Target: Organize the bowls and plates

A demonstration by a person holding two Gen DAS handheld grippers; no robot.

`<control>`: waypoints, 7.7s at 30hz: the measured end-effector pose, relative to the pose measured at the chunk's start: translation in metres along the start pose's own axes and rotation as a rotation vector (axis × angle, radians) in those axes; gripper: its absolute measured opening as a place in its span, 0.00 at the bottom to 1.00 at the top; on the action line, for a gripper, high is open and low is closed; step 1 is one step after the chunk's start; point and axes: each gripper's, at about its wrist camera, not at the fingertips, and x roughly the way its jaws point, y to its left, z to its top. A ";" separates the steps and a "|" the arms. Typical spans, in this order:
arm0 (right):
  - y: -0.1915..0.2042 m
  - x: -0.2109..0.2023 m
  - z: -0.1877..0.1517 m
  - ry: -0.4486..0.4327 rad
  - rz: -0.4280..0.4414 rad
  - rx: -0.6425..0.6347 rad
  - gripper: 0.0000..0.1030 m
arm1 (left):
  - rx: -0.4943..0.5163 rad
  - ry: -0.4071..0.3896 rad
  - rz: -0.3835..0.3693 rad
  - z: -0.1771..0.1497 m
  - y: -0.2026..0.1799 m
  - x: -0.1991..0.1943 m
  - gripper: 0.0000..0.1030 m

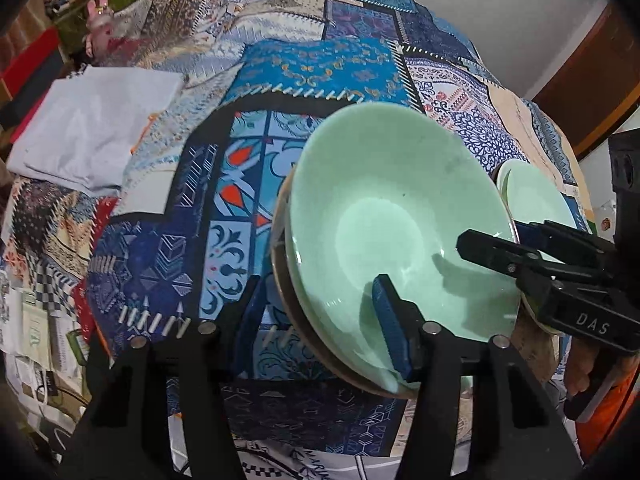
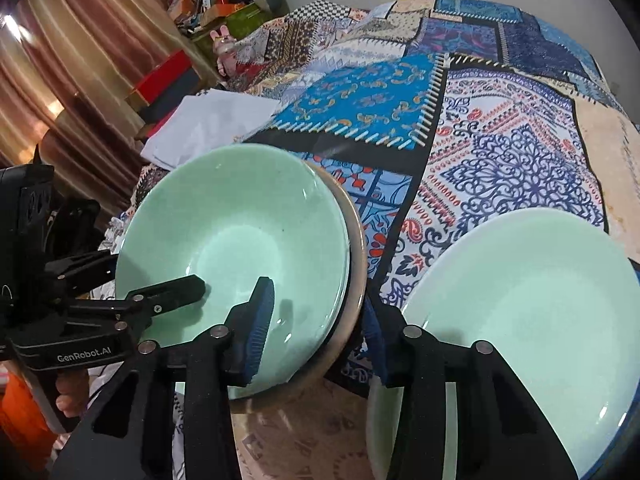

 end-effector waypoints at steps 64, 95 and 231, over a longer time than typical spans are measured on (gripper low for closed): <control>-0.030 -0.078 -0.008 -0.152 -0.090 0.105 0.26 | 0.128 -0.115 -0.057 0.023 -0.082 -0.042 0.38; -0.091 -0.124 -0.051 -0.185 -0.162 0.243 0.26 | 0.241 -0.045 -0.126 0.024 -0.167 -0.014 0.38; 0.027 -0.329 -0.123 -0.857 -0.318 -0.054 1.00 | 0.304 -0.884 -0.107 -0.090 -0.206 -0.266 1.00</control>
